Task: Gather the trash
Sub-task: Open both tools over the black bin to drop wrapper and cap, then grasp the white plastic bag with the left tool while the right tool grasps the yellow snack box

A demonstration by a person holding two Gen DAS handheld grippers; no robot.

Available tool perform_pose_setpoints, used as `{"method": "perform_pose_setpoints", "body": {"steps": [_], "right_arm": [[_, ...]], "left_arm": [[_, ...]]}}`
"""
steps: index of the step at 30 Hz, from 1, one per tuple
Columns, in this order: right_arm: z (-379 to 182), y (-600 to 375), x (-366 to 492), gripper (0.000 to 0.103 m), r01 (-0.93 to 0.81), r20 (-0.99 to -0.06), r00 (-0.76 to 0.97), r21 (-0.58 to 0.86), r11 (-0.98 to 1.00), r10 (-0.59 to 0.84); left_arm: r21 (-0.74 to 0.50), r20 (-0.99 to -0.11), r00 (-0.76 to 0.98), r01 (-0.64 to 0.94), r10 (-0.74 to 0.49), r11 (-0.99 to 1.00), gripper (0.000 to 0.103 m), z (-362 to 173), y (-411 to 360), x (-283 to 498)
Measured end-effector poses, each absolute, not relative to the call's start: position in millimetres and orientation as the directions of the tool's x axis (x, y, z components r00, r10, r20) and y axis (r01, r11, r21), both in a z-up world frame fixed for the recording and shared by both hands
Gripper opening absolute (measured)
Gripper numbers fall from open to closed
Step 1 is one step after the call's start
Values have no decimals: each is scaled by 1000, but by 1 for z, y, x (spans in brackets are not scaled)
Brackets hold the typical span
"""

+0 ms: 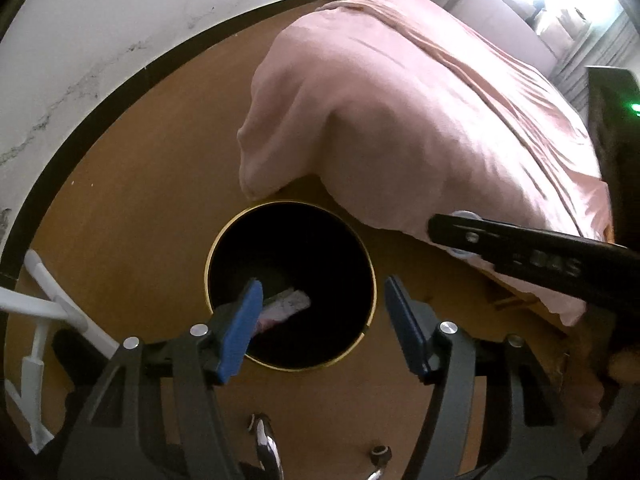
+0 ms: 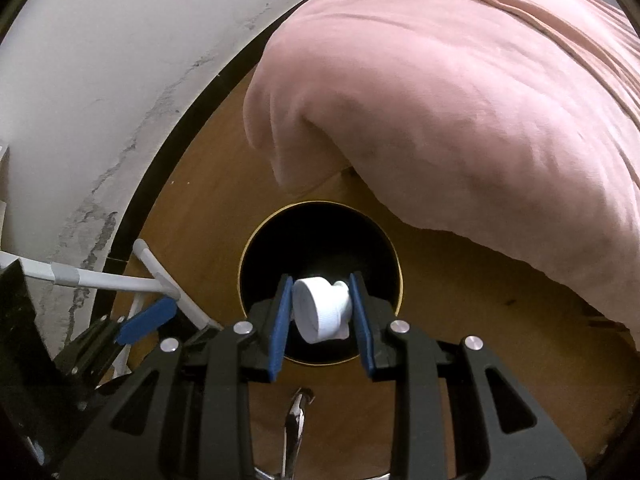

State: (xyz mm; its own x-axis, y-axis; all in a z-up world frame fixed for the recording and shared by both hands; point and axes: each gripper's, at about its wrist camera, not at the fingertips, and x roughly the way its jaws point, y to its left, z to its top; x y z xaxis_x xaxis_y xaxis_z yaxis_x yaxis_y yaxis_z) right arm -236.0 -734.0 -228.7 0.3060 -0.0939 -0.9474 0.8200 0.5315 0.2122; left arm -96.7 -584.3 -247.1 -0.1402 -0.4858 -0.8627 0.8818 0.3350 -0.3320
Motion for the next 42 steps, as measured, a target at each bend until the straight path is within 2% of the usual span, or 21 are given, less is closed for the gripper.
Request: {"method": "perform_pose_setpoints", "body": {"steps": [7, 8, 10, 11, 14, 20, 23, 26, 30, 35, 38, 42], "right_arm": [[-214, -734, -232, 31, 810, -935, 342, 241, 535, -95], [-211, -733, -231, 36, 807, -934, 346, 246, 537, -93], [-203, -730, -227, 67, 802, -930, 354, 244, 546, -104], [-199, -729, -226, 70, 800, -926, 358, 240, 550, -117], [-183, -722, -221, 71, 791, -920, 368, 232, 566, -138], [-105, -682, -205, 71, 730, -869, 437, 192, 656, -232], [-52, -633, -184, 74, 641, -812, 525, 182, 746, -253], [-18, -580, -158, 77, 532, -770, 598, 174, 829, -222], [7, -493, -104, 77, 309, -749, 662, 232, 922, -34], [14, -392, -37, 77, 66, -747, 628, 330, 942, 218], [19, -348, -3, 77, -18, -740, 586, 396, 918, 331], [20, -293, 25, 77, -76, -740, 545, 425, 902, 394]], "left_arm": [[-311, -845, -123, 904, -521, 291, 75, -198, -556, -109], [-305, -841, -112, 907, -530, 291, 77, -190, -551, -111], [-294, -830, -89, 908, -550, 298, 79, -173, -539, -113], [-292, -827, -82, 908, -556, 300, 81, -166, -536, -113], [-292, -813, -66, 905, -578, 308, 81, -137, -519, -114], [-287, -766, -15, 903, -642, 321, 86, -54, -456, -111], [-241, -730, 75, 902, -680, 358, 91, -12, -404, -101], [-196, -714, 199, 864, -671, 465, 91, 17, -338, -76], [-141, -710, 397, 730, -582, 669, 91, 36, -230, -30], [-83, -707, 605, 443, -366, 893, 91, 43, -85, 18], [-46, -704, 672, 281, -231, 959, 91, 46, -8, 29], [-46, -722, 676, 167, -148, 985, 91, 41, 68, 38]]}}
